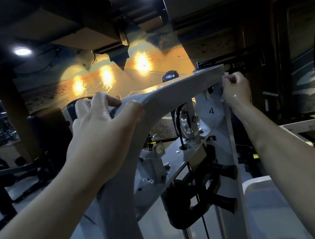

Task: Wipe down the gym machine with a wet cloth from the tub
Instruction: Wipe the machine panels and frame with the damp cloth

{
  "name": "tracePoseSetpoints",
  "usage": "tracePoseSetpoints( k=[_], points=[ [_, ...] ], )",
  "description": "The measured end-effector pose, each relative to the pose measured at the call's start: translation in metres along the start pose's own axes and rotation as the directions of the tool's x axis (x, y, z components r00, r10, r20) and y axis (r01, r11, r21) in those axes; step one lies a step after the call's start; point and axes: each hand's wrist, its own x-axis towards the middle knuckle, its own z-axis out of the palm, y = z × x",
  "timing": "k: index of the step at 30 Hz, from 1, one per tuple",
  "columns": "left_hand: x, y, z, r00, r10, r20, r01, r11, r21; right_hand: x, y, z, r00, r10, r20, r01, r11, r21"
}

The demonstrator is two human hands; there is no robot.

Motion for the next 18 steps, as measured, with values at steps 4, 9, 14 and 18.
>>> tracePoseSetpoints(
  k=[4, 9, 14, 18],
  points=[
    [0.001, -0.002, 0.000, 0.999, -0.032, 0.005, 0.032, 0.998, 0.049, -0.009, -0.001, 0.002, 0.997, -0.079, -0.020, 0.080, 0.997, 0.013],
    [0.000, -0.004, -0.001, 0.999, -0.039, 0.012, 0.038, 0.998, 0.042, -0.023, 0.028, -0.001, 0.998, 0.063, 0.019, -0.062, 0.998, -0.014],
    [0.000, -0.003, -0.001, 0.999, -0.048, -0.001, 0.048, 0.998, 0.039, -0.004, -0.019, 0.002, 0.999, -0.009, -0.038, 0.012, 0.996, 0.091],
    [0.000, -0.002, 0.000, 0.998, -0.061, -0.002, 0.061, 0.997, 0.040, -0.016, -0.023, 0.004, 0.990, -0.134, -0.044, 0.136, 0.989, 0.057]
  ],
)
